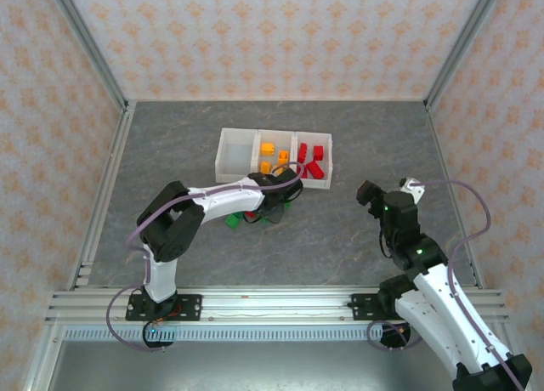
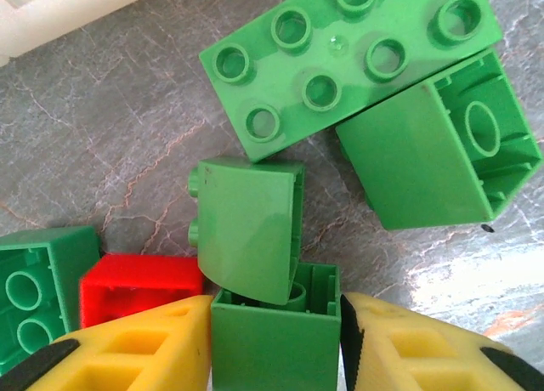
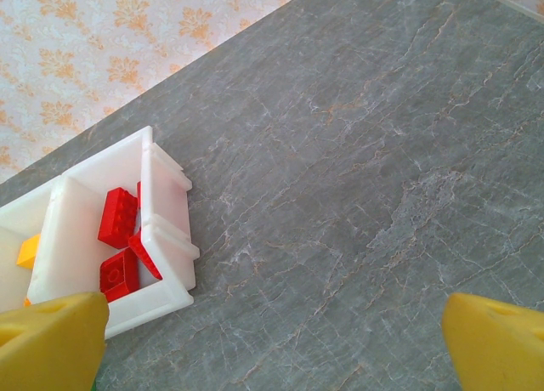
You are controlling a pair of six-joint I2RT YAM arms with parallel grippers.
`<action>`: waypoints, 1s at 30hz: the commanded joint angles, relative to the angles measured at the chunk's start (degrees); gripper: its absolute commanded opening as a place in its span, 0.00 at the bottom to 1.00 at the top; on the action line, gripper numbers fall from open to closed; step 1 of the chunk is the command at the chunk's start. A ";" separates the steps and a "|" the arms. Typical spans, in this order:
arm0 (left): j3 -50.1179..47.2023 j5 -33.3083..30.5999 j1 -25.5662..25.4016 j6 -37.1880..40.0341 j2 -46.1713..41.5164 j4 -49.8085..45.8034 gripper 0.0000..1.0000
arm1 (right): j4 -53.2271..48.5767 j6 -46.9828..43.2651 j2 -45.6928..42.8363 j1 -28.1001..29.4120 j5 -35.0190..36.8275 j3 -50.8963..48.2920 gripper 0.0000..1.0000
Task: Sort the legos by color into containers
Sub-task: Pick up the lego from the center of the table.
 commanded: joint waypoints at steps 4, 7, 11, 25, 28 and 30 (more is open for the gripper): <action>1.07 -0.48 -1.33 0.24 0.34 -1.89 0.45 | 0.32 0.66 -0.17 0.08 1.21 0.40 1.00; 0.98 -0.59 -1.62 0.00 0.57 -1.73 0.44 | 0.27 0.72 -0.24 0.06 1.19 0.56 1.00; 0.73 -0.22 -1.75 -0.17 1.64 -1.20 0.44 | 0.18 0.74 -0.34 0.07 1.16 0.62 1.00; -0.51 0.36 -1.71 -0.17 4.73 0.47 0.47 | 0.62 0.63 -0.39 0.07 1.53 0.24 1.00; -0.51 -0.05 -1.61 -0.65 3.80 0.68 0.41 | 0.62 0.55 -0.09 0.05 1.54 0.29 1.00; -0.10 -0.92 -1.50 -1.11 2.63 0.37 0.37 | 0.71 0.46 0.00 0.11 1.57 0.17 1.00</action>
